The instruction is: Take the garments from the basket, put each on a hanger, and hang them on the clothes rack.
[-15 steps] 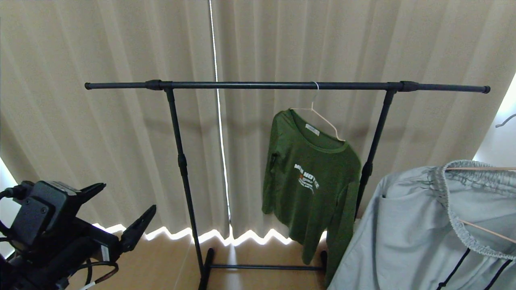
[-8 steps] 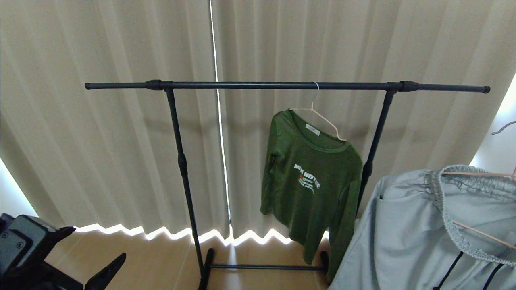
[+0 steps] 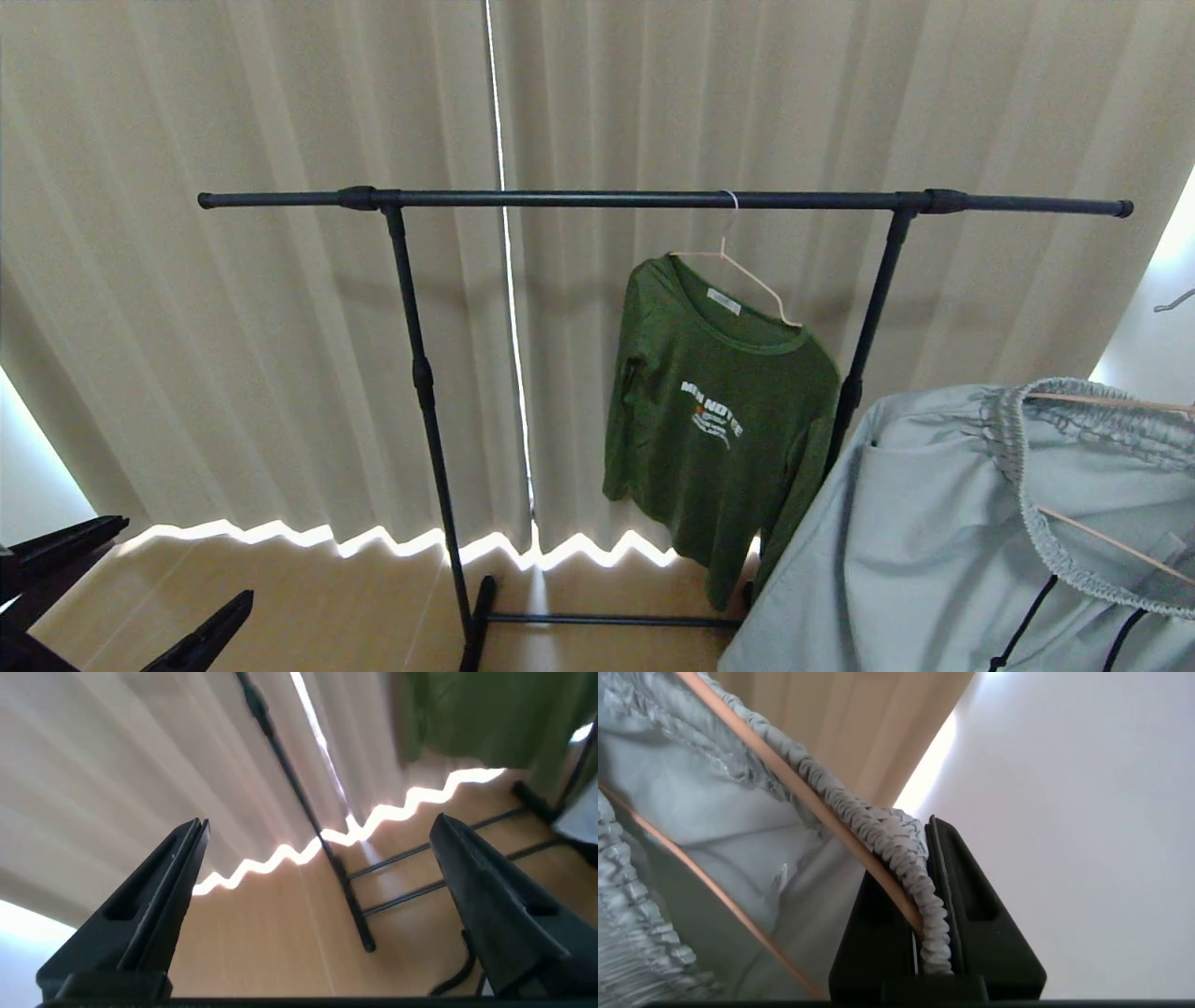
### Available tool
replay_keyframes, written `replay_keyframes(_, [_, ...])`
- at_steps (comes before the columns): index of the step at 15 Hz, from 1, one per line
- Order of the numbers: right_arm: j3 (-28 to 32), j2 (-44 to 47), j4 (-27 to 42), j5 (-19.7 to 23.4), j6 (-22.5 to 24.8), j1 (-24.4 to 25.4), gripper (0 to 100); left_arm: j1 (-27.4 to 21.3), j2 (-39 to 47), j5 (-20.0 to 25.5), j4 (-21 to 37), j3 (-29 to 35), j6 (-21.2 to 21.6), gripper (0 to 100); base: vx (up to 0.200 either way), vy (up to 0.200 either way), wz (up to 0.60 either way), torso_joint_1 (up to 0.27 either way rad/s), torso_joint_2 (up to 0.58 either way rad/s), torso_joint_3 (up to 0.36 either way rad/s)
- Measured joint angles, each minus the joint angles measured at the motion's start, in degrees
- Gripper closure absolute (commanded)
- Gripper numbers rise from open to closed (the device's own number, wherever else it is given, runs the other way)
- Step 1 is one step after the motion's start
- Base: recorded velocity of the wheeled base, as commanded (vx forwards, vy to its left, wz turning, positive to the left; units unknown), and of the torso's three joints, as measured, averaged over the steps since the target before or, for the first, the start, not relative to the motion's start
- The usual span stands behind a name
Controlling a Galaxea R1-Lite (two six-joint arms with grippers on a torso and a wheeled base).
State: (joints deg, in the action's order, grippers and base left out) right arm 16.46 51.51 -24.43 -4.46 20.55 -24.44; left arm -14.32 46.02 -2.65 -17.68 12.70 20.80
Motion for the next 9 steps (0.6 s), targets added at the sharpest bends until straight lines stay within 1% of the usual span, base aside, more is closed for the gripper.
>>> replay_keyframes(6, [1.78,0.91,-0.20,-0.02,-2.38,0.00,100,-0.06,-0.43,0.38,-0.06,-0.35,-0.33,0,0.000,0.000,0.00,0.000,0.00,0.000])
replay_keyframes(9, [2.34,0.91,-0.17,0.00,-2.46,0.00,100,-0.11,-0.44,2.22,0.16,-0.88,-0.41,0,0.000,0.000,0.00,0.000,0.00,0.000])
